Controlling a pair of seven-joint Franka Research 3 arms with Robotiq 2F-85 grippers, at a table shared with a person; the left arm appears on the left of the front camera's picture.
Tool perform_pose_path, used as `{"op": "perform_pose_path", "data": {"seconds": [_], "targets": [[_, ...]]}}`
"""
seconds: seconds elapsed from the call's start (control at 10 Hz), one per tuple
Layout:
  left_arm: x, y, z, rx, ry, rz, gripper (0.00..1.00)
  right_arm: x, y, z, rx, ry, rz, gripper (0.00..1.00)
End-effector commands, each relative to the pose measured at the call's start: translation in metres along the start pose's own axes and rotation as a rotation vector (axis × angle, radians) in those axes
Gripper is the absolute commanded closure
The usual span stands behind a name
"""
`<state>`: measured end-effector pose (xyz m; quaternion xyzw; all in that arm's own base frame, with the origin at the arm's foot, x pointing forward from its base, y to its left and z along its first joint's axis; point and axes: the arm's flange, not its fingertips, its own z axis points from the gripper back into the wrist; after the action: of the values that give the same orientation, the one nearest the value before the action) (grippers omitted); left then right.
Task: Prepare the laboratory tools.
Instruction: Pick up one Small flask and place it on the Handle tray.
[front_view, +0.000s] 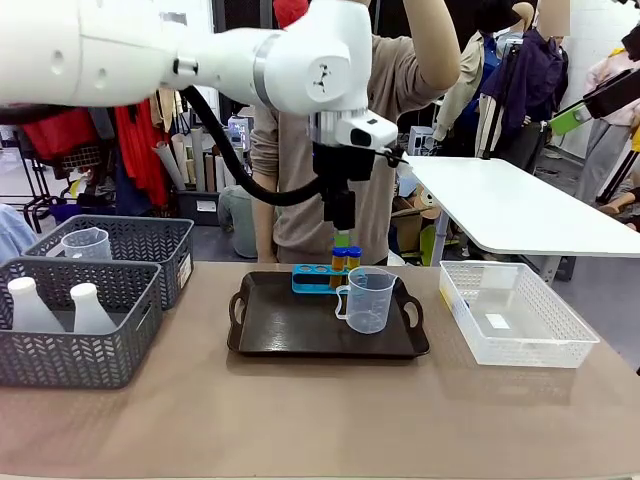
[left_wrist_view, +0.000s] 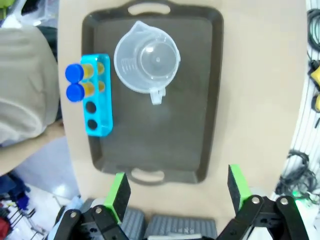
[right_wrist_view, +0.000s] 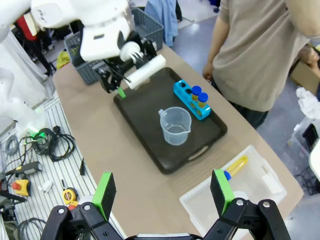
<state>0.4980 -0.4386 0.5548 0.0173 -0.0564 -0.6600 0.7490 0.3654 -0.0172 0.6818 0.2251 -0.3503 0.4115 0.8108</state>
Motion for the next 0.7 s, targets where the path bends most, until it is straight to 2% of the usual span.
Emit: {"op": "perform_pose_path", "data": {"seconds": [0.0,0.3,0.6], "targets": [[-0.028,-0.014,0.02,-0.018,0.017,0.019,0.0,0.002,0.0,0.001,0.014,-0.026,0.013,0.0],[-0.07,-0.024,0.068,0.036,0.105,0.117,0.0,0.002,0.0,0.001,0.014,-0.026,0.013,0.0],[-0.13,-0.032,0.111,0.065,0.172,0.331,0.0,0.002,0.0,0.001,0.014,-0.026,0.013,0.0]]}}
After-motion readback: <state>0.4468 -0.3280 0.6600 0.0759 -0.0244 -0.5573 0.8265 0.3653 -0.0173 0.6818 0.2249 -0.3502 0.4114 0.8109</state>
